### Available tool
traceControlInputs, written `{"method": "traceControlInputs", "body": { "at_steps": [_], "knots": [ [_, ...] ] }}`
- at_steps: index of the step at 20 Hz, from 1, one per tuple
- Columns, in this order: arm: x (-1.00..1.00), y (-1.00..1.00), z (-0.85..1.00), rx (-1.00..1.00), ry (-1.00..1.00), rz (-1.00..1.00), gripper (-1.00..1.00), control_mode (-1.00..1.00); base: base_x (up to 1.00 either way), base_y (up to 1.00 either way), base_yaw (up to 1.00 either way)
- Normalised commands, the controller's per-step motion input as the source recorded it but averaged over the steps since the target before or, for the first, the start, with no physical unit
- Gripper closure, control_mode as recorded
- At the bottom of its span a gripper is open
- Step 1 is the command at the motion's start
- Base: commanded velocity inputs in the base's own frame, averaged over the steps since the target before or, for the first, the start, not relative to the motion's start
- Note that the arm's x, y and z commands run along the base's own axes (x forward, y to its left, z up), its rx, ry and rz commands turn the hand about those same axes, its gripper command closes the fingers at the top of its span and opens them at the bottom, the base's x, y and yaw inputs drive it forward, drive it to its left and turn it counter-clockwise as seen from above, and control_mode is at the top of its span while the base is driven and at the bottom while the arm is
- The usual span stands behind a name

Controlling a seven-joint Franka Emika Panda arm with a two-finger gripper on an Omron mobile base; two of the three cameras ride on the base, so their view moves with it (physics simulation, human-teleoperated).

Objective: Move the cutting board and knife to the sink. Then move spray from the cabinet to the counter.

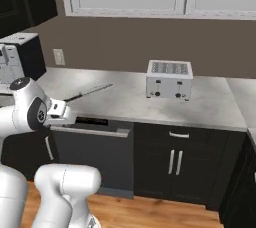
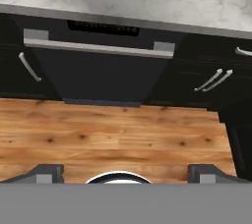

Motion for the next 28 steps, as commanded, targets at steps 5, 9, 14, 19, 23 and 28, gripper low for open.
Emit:
{"method": "traceControlInputs", "body": {
  "at_steps": [5,9,14,19,23,28],
  "knots": [
    [0.0,0.0,0.0,0.0,0.0,0.0,-1.0,1.0,0.7,0.57,-0.06],
    [0.0,0.0,0.0,0.0,0.0,0.0,-1.0,1.0,0.56,0.48,-0.09],
    [0.0,0.0,0.0,0.0,0.0,0.0,-1.0,1.0,0.58,0.34,-0.08],
    [0.0,0.0,0.0,0.0,0.0,0.0,-1.0,1.0,0.38,0.15,-0.02],
    [0.0,0.0,0.0,0.0,0.0,0.0,-1.0,1.0,0.29,0.08,0.0],
    [0.0,0.0,0.0,0.0,0.0,0.0,-1.0,1.0,0.28,0.1,0.0]
  ]
}}
